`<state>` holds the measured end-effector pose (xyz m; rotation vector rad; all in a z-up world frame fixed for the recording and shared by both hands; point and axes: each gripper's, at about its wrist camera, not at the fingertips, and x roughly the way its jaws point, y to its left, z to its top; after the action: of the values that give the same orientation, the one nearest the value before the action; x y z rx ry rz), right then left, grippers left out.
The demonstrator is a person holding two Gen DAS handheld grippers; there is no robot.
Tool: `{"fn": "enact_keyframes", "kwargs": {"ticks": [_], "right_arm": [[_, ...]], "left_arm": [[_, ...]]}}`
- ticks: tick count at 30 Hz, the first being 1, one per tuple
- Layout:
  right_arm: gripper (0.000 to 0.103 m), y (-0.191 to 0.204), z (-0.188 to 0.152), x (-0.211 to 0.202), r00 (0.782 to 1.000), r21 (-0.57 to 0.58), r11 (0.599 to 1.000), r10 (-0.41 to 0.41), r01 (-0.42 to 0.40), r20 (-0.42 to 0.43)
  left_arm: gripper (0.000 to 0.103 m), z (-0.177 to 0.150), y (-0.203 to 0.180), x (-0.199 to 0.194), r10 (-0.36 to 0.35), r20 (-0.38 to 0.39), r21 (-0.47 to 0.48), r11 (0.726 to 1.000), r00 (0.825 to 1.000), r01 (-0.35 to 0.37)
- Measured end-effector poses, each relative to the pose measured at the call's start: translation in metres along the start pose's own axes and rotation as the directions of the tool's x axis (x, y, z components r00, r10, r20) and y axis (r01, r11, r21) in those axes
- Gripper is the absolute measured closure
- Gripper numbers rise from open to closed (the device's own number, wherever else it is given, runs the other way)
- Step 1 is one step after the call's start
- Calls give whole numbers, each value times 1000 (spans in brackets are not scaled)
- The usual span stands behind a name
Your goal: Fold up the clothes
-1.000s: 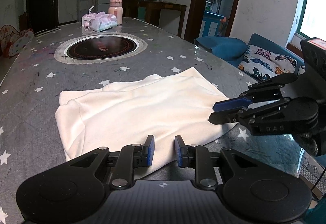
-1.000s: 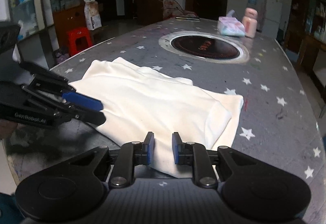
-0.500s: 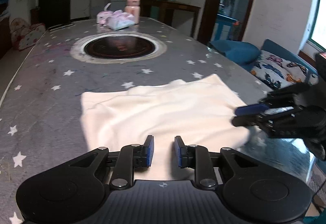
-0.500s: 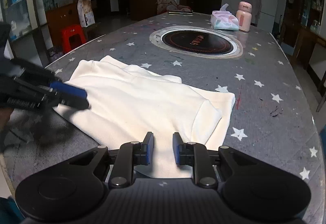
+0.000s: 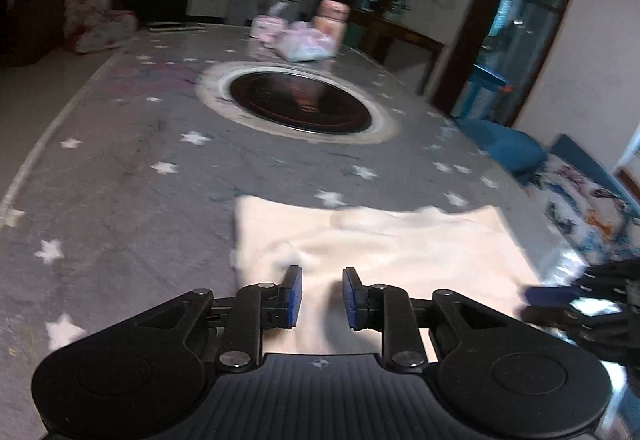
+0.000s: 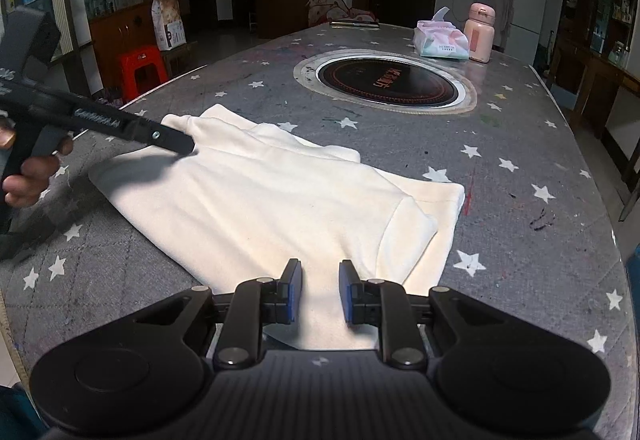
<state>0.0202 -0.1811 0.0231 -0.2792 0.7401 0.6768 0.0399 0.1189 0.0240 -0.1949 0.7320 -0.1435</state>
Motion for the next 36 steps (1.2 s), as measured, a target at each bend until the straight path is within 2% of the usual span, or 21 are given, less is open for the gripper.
{"fn": "enact_keyframes", "kwargs": {"ticks": [6, 9, 13, 19, 24, 30, 36], "right_arm": [[84, -2, 1, 1, 1000, 3, 1000, 6, -6, -1], [84, -2, 5, 1, 1000, -4, 1000, 11, -11, -5], [84, 0, 16, -3, 1000, -21, 1000, 14, -14, 9], [84, -5, 41, 12, 1000, -40, 999, 2, -1, 24], [85, -15, 56, 35, 1000, -23, 1000, -5, 5, 13], [84, -26, 58, 66, 999, 2, 1000, -18, 18, -26], [84, -28, 62, 63, 1000, 9, 1000, -22, 22, 4]], "left_arm": [[79, 10, 15, 10, 54, 7, -44, 998, 999, -53], [77, 14, 2, 6, 78, 20, 18, 997, 997, -78], [74, 17, -13, -6, 32, 60, 71, 997, 998, -37], [76, 23, -26, 12, -35, 17, 89, 995, 999, 33], [77, 28, -26, 36, -31, -14, 68, 997, 999, 32], [76, 32, -23, 48, -16, -11, 69, 997, 1000, 16], [76, 33, -25, 49, -8, -5, 67, 998, 1000, 9]]}}
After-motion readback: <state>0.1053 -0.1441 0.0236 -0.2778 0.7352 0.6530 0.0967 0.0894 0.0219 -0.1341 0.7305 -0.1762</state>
